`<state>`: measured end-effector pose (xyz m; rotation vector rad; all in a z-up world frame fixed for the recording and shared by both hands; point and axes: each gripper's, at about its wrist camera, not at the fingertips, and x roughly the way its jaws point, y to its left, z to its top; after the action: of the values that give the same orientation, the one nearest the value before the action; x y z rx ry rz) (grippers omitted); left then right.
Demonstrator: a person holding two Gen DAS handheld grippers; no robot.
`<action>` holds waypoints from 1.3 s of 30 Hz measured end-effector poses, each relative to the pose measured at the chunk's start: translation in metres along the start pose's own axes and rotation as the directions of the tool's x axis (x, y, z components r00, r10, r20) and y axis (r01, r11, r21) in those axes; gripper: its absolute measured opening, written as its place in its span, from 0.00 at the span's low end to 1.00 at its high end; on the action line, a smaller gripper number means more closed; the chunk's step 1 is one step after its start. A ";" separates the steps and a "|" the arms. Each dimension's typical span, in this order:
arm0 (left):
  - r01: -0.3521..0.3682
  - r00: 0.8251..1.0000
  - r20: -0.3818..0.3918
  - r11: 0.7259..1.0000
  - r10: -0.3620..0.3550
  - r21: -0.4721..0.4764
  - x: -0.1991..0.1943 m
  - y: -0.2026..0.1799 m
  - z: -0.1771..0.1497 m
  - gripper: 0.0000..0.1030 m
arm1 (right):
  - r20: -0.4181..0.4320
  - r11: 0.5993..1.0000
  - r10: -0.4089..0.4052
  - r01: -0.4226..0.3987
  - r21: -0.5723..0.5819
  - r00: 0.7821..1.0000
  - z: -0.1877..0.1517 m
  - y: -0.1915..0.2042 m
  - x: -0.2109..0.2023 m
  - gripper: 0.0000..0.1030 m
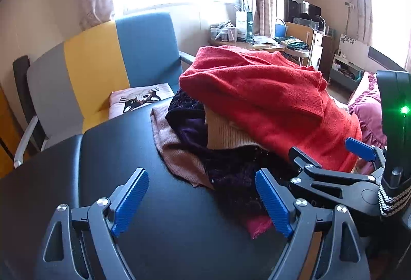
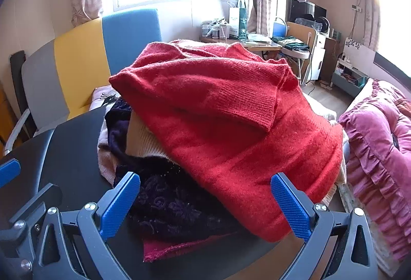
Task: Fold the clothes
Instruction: 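Move both grippers toward the red sweater on the clothes pile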
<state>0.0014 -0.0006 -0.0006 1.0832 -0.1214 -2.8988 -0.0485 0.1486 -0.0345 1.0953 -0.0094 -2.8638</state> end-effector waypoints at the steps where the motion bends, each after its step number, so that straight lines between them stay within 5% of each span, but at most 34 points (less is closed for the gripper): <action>1: -0.001 1.000 0.004 1.000 0.001 -0.010 -0.001 0.001 -0.002 0.84 | 0.001 1.000 -0.002 0.002 -0.005 1.000 0.001 -0.001 0.001 1.00; 6: -0.007 1.000 0.023 0.998 0.008 -0.061 -0.006 0.005 -0.013 0.84 | 0.039 0.998 -0.020 0.022 -0.062 0.999 -0.006 0.008 -0.011 1.00; 14: -0.052 0.994 -0.100 0.996 0.044 -0.077 0.025 0.041 -0.049 0.84 | -0.020 0.994 0.026 -0.028 -0.110 0.999 -0.025 0.025 -0.002 1.00; 24: -0.141 0.945 -0.315 0.979 0.090 -0.145 0.090 0.101 -0.117 0.79 | -0.144 0.970 0.210 -0.224 -0.092 0.967 -0.034 0.047 0.027 1.00; 31: -0.126 0.959 -0.277 0.971 0.067 -0.202 0.093 0.126 -0.137 0.81 | -0.221 0.939 0.329 -0.344 -0.029 0.918 -0.038 0.059 0.042 1.00; 35: -0.121 0.972 -0.222 0.975 0.079 -0.186 0.093 0.126 -0.145 0.91 | -0.219 0.937 0.334 -0.348 -0.028 0.917 -0.035 0.061 0.043 1.00; 39: -0.091 0.979 -0.199 0.973 0.048 -0.213 0.093 0.133 -0.142 1.00 | -0.228 0.919 0.391 -0.393 0.038 0.892 -0.030 0.053 0.046 1.00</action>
<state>0.0264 -0.1473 -0.1563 1.2801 0.1635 -2.6484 -0.0595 0.0929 -0.0858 1.2538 -0.1820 -2.3665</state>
